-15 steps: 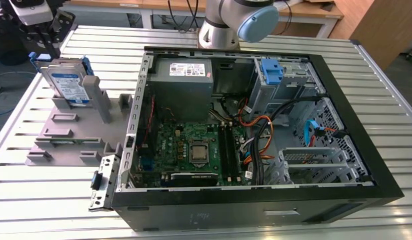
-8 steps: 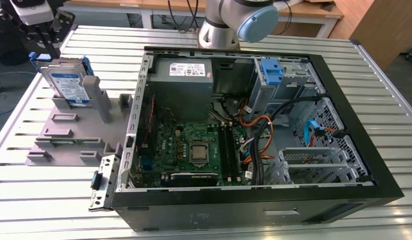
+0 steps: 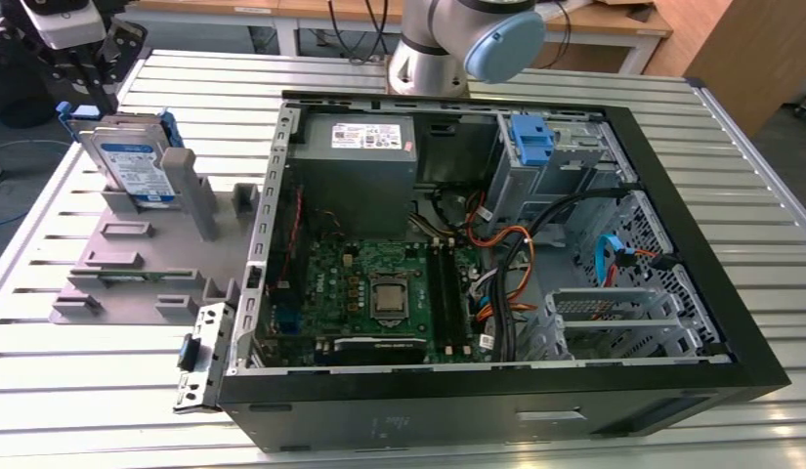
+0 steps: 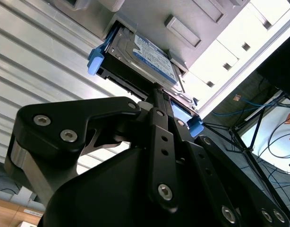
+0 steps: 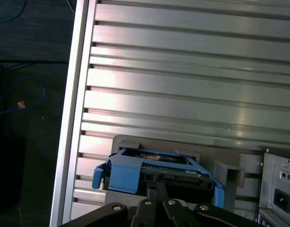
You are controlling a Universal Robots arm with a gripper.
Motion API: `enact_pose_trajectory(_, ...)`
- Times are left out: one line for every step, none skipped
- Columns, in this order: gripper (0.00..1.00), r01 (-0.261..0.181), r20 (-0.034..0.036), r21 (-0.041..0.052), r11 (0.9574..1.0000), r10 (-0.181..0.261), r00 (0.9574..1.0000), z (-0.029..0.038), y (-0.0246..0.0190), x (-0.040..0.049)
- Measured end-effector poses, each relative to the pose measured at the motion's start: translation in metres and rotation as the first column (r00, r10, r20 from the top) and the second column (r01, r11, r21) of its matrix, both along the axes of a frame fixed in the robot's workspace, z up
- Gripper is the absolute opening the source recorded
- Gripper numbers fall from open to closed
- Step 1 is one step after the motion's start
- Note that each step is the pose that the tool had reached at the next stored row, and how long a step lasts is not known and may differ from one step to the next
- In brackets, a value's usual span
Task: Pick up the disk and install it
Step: 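Pick up the disk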
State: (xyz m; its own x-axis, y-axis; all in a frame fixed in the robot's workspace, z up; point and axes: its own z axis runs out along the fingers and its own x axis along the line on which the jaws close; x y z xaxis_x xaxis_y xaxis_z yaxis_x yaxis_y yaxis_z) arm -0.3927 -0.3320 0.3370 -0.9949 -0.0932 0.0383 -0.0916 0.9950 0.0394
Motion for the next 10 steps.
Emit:
enact_pose_trajectory(0.11, 0.000, 0.0000, 0.0000, 1.0000, 0.000, 1.0000, 0.0000, 0.0000, 0.0000)
enact_pose_trajectory(0.11, 0.000, 0.0000, 0.0000, 1.0000, 0.000, 1.0000, 0.0000, 0.0000, 0.0000)
enact_pose_trajectory(0.11, 0.000, 0.0000, 0.0000, 1.0000, 0.000, 1.0000, 0.0000, 0.0000, 0.0000)
enact_pose_trajectory(0.11, 0.000, 0.0000, 0.0000, 1.0000, 0.000, 1.0000, 0.0000, 0.0000, 0.0000)
enact_pose_trajectory(0.11, 0.000, 0.0000, 0.0000, 1.0000, 0.000, 1.0000, 0.0000, 0.0000, 0.0000)
enact_pose_trajectory(0.11, 0.000, 0.0000, 0.0001, 1.0000, 0.000, 1.0000, 0.0000, 0.0000, 0.0000)
enact_pose_trajectory(0.11, -0.001, 0.0000, 0.0000, 1.0000, 0.001, 1.0000, 0.0000, 0.0000, 0.0000)
enact_pose_trajectory(0.11, -0.001, 0.0000, 0.0000, 1.0000, 0.001, 1.0000, 0.0000, 0.0000, 0.0000)
enact_pose_trajectory(0.11, -0.004, 0.0000, 0.0000, 1.0000, 0.004, 1.0000, 0.0000, 0.0000, 0.0000)
enact_pose_trajectory(0.11, -0.007, 0.0001, 0.0000, 1.0000, 0.007, 1.0000, -0.0001, 0.0000, 0.0000)
